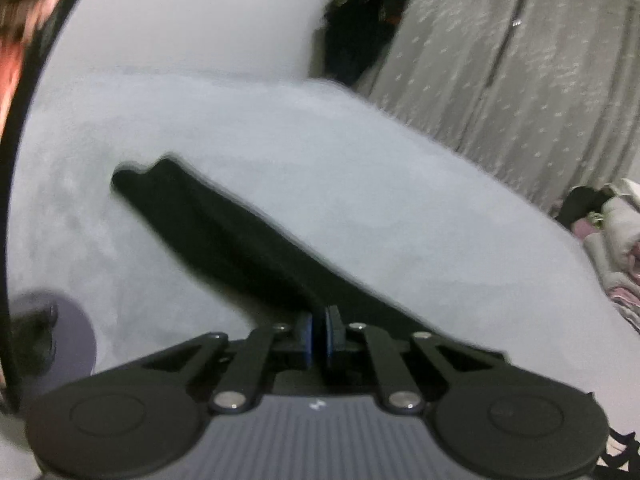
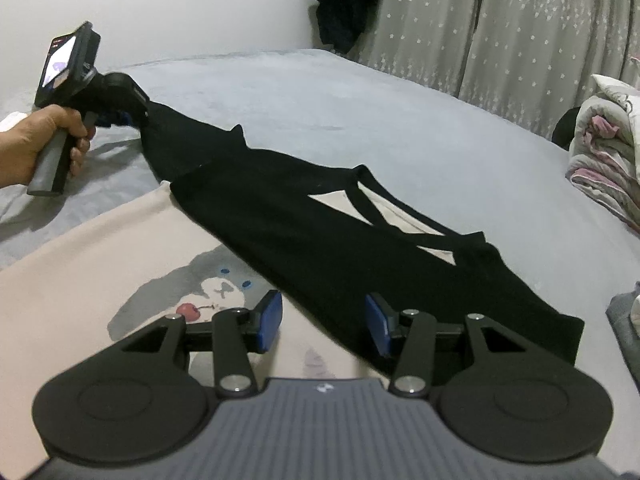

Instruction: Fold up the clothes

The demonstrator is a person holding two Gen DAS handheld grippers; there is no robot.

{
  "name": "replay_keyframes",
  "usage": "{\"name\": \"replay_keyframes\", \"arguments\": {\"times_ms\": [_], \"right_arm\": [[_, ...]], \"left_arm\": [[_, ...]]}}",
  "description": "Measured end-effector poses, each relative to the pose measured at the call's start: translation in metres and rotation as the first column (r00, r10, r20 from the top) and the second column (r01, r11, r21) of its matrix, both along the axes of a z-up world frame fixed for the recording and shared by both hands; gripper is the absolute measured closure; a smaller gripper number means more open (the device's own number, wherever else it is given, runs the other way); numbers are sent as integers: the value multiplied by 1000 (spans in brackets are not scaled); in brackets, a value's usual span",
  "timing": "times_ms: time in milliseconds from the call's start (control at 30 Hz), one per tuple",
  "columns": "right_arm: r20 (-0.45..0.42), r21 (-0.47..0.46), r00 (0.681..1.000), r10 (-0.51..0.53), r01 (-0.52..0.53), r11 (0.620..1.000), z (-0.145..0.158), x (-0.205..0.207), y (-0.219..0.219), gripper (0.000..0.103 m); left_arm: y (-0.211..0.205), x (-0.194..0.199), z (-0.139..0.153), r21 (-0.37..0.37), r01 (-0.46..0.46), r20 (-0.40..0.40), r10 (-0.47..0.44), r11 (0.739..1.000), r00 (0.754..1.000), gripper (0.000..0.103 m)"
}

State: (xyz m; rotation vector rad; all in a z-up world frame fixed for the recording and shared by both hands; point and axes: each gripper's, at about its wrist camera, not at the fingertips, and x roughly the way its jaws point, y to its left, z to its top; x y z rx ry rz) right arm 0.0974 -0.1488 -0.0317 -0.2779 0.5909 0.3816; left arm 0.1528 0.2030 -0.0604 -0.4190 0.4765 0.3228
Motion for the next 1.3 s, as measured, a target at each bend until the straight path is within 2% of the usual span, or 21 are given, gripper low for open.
{"name": "replay_keyframes", "arguments": {"times_ms": [133, 267, 367, 500, 633, 767, 867, 967, 1133, 1233, 1300], "right_arm": [[10, 10, 1000, -13, 13, 1000, 2, 1, -2, 53], [19, 19, 1000, -19, 19, 1000, 4, 1, -3, 53], [27, 21, 999, -20, 19, 1000, 7, 1, -3, 53], [35, 30, 999, -31, 30, 999, 9, 1, -5, 53], [40, 55, 998, -50, 48, 997, 12, 1, -8, 53], [41, 85, 997, -65, 62, 994, 16, 1, -11, 53], [41, 93, 997, -65, 61, 994, 17, 1, -11, 53], [37, 92, 997, -65, 61, 994, 17, 1, -11, 53], [32, 88, 997, -71, 68, 994, 16, 2, -13, 53], [33, 91, 997, -75, 71, 993, 16, 3, -15, 53], [32, 93, 997, -76, 73, 993, 16, 3, -16, 53]], "left_arm": [[-9, -11, 20, 4, 55, 105, -55, 998, 993, 97], [-16, -24, 39, -3, 127, 218, -124, 992, 968, 97], [-26, -36, 50, 36, 201, 294, -203, 979, 934, 97], [-41, -49, 62, 85, 306, 382, -314, 948, 869, 97], [-54, -54, 67, 115, 398, 414, -409, 910, 814, 97], [-70, -48, 62, 131, 474, 386, -486, 870, 784, 97], [-87, -44, 55, 139, 539, 352, -550, 831, 757, 97], [-108, -39, 46, 163, 621, 283, -640, 766, 715, 97], [-139, -25, 20, 130, 751, 127, -762, 648, 636, 97], [-154, -16, 4, 73, 787, 40, -791, 612, 611, 96], [-160, -13, -4, 38, 792, -6, -793, 609, 610, 96]]}}
